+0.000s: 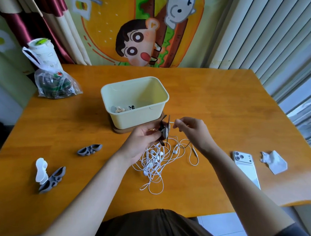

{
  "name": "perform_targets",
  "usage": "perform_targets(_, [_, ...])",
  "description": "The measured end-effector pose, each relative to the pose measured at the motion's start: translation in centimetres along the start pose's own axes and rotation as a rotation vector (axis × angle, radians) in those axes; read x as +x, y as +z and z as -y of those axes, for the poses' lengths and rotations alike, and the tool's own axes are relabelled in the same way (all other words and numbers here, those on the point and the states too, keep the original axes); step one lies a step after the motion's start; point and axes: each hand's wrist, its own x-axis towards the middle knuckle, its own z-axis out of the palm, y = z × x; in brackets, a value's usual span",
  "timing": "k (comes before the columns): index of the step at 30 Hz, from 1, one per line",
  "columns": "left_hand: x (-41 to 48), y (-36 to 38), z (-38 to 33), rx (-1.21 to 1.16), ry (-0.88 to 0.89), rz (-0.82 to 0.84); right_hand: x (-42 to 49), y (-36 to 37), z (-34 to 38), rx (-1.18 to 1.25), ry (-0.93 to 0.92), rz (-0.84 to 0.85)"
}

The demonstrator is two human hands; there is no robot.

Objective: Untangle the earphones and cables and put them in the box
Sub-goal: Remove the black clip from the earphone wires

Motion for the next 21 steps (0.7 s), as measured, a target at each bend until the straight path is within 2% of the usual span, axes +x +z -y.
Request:
perform_targets(5, [0.5,0.3,-0.3,-0.303,0.002,-0.067,-0.7,2.1,-0.6,0.014,0.044,0.051])
perform_targets(13, [0.9,0.3,-0.1,-0.471,-0.012,-0.264,-1.4,4.1,-0.6,0.004,0.085,0.110])
perform_targets(17, [1.2,0.1,0.3,-0.465,-0.033,-0.389,-1.9,4.8,-0.7,-0.008,0.080,0.145])
perform_targets(21, [0.9,0.3,0.1,-0.285,0.030,-0.505,-2.2,5.1,-0.7,-0.078,0.034,0.169])
